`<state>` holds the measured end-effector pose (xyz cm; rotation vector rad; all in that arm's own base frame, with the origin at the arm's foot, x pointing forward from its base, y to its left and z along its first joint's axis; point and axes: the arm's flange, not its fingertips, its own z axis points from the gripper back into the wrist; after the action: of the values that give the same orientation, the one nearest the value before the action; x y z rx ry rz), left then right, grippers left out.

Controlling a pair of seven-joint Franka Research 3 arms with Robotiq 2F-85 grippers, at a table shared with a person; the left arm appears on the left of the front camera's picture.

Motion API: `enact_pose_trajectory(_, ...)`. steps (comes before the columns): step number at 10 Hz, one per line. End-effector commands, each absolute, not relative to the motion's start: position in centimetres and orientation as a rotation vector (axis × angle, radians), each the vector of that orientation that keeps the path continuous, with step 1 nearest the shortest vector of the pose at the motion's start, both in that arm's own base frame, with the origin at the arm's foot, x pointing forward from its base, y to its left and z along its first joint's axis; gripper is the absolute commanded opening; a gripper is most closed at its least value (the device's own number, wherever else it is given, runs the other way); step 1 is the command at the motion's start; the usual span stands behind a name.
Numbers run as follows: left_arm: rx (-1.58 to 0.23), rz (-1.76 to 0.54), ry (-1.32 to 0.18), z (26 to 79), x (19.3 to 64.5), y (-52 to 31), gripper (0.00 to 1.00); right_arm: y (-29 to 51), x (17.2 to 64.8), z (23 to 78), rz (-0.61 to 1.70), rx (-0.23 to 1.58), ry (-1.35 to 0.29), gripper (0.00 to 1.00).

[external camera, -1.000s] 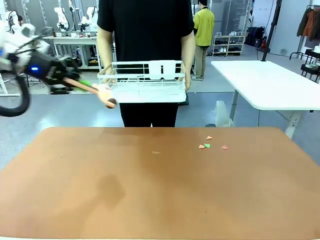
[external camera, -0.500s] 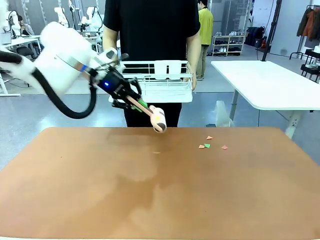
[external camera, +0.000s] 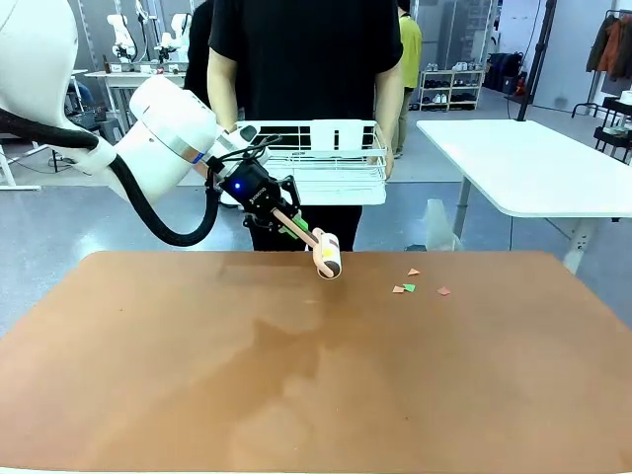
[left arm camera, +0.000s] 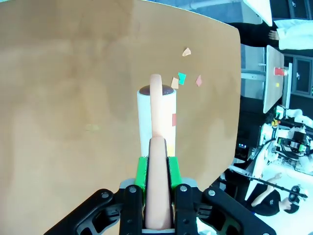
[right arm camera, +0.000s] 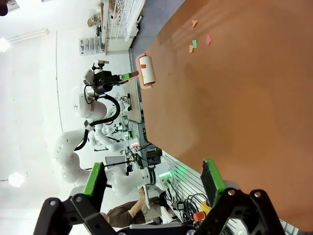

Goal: Clean the table.
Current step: Clean the table with the Lint Roller when the human lifts the Dish drying rack.

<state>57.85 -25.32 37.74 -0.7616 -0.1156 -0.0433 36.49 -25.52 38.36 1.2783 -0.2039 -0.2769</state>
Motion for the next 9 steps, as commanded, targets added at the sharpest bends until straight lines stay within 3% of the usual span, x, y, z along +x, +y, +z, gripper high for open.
enact_pose_trajectory(1,-0.771,-0.039,-0.115,38.0,57.4,-25.3,0.21,-25.3,36.1,38.6,-0.274,1.283,-0.206,1.00)
enact_pose_trajectory(5,-0.762,-0.046,-0.114,37.7,57.8,-25.5,0.21,-25.3,36.1,38.6,-0.274,1.283,-0.206,1.00)
enact_pose_trajectory(9,-0.712,-0.099,-0.026,37.1,63.9,-32.0,0.21,-25.3,36.1,38.6,-0.274,1.283,-0.206,1.00)
